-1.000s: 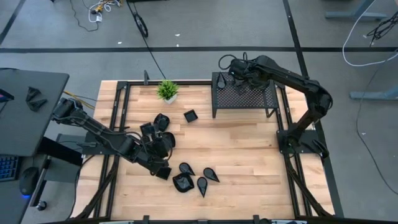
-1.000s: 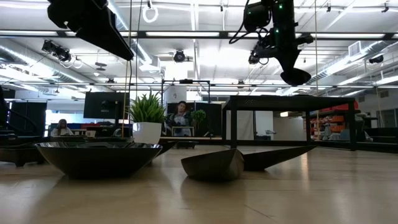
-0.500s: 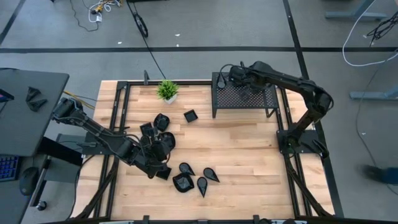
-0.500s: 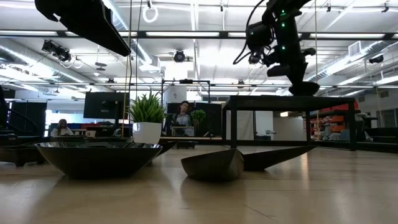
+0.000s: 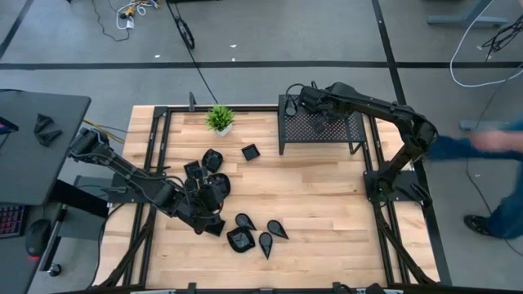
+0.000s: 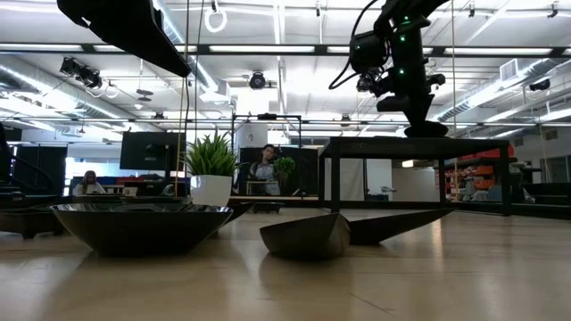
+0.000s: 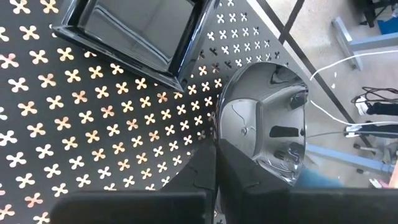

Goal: Pick & Place Mini shaped plates
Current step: Stack the black leaf-shaped plate on top of the black leaf-shaped plate on the shelf, then stack the black square plate on top of the black square plate on the shelf

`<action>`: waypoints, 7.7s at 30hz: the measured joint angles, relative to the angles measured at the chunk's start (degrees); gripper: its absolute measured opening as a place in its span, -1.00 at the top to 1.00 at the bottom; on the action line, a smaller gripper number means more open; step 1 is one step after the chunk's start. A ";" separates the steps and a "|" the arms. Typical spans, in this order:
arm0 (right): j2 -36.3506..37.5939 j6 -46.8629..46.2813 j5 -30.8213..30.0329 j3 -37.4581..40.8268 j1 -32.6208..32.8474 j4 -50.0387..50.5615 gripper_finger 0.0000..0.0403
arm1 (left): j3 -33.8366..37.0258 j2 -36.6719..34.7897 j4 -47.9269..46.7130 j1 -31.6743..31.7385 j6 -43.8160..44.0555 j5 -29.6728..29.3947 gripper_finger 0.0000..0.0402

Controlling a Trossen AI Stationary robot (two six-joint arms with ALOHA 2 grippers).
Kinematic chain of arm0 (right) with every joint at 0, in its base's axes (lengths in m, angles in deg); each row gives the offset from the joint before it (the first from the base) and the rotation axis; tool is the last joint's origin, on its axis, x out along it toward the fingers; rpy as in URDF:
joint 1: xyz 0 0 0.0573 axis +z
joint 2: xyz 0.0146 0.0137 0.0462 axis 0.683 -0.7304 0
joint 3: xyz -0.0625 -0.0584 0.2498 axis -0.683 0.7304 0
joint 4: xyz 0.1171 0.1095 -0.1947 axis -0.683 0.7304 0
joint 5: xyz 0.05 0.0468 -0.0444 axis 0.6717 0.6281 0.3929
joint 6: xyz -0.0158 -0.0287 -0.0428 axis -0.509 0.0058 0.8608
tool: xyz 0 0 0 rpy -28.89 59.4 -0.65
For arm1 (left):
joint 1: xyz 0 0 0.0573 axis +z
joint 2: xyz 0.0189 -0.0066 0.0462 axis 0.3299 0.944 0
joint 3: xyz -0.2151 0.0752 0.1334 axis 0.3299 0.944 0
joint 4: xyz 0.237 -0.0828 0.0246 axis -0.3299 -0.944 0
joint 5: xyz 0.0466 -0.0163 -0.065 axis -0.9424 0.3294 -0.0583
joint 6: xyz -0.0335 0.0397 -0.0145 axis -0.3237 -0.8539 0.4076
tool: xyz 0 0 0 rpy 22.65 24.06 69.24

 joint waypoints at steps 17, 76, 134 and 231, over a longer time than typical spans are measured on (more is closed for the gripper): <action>0.00 1.16 0.07 0.00 -1.22 0.28 0.93 | 0.00 0.00 0.39 0.00 -0.04 0.02 0.12; 5.53 7.41 15.10 0.00 -4.13 1.79 0.98 | 0.00 0.00 1.70 0.00 -0.17 0.02 0.12; 5.08 12.35 24.40 -0.03 -7.73 -0.01 0.98 | 0.00 0.02 2.05 0.00 -0.09 -0.37 0.12; 8.74 -0.43 6.90 46.58 51.71 -109.55 0.33 | 6.87 2.85 2.76 -10.70 -0.77 32.53 0.12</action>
